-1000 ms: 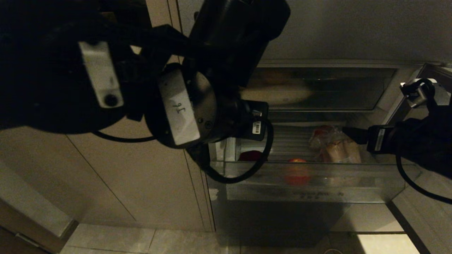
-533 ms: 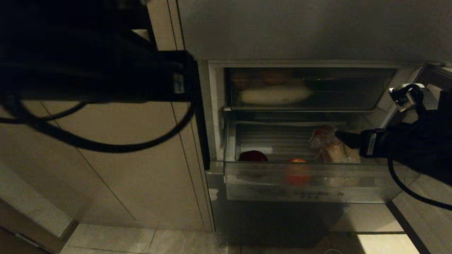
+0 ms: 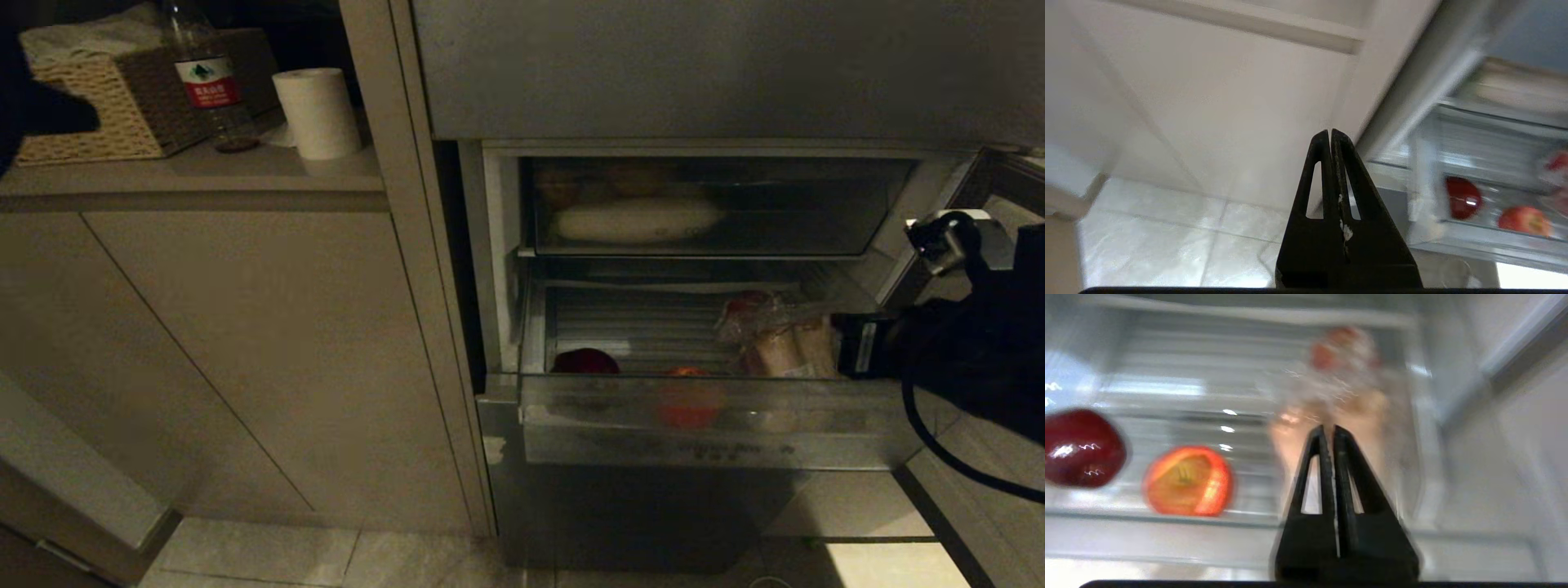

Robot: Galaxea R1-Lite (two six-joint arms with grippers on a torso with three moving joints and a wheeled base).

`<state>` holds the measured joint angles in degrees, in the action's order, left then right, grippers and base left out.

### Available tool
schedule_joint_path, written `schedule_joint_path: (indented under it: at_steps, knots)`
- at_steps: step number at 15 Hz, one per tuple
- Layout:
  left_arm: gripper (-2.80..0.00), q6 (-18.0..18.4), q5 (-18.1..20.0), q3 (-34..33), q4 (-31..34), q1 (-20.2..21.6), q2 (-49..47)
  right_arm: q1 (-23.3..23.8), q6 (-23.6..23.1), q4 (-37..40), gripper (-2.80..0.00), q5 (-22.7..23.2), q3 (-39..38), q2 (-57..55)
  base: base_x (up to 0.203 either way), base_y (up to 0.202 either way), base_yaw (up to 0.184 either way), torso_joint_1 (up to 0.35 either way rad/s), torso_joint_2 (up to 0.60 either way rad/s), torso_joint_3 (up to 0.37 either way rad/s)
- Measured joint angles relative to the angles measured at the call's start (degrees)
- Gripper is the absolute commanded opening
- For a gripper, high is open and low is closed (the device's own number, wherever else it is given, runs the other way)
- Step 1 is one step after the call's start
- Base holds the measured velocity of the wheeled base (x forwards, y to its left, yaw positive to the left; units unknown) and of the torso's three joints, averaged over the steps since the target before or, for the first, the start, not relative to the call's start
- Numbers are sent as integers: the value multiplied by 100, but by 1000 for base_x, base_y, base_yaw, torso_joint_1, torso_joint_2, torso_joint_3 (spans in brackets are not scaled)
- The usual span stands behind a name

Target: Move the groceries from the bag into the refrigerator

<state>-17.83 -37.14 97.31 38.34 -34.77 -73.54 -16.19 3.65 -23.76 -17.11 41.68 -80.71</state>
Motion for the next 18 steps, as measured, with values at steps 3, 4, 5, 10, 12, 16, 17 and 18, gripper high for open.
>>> schedule_joint_path:
  at_steps: [3,4,5,10,12,16,17,18]
  knots:
    - [-280,23,74,-560,3,206,455,115,233,1,-280,-65,-367,168,0,0,0,0,0,0]
    - [-280,50,84,-737,-2,225,568,123,238,0,-280,-50,-453,204,0,0,0,0,0,0]
    - [-280,63,95,-951,-21,236,682,123,215,2,-280,-30,-512,233,0,0,0,0,0,0]
    - [-280,69,541,-2259,-177,124,940,167,282,-30,-280,291,-993,285,0,0,0,0,0,0]
    - [-280,74,521,-2915,-566,-99,1174,142,251,-65,-280,310,-1563,484,0,0,0,0,0,0]
    - [-280,157,587,-4457,-1287,-253,1945,104,144,19,-280,-3,-2419,972,0,0,0,0,0,0]
    - [-280,292,664,-4783,-1582,-286,2236,104,42,17,-280,-12,-2509,1158,0,0,0,0,0,0]
    - [-280,456,829,-4967,-1847,-312,2522,89,-117,17,-280,-8,-2543,1343,0,0,0,0,0,0]
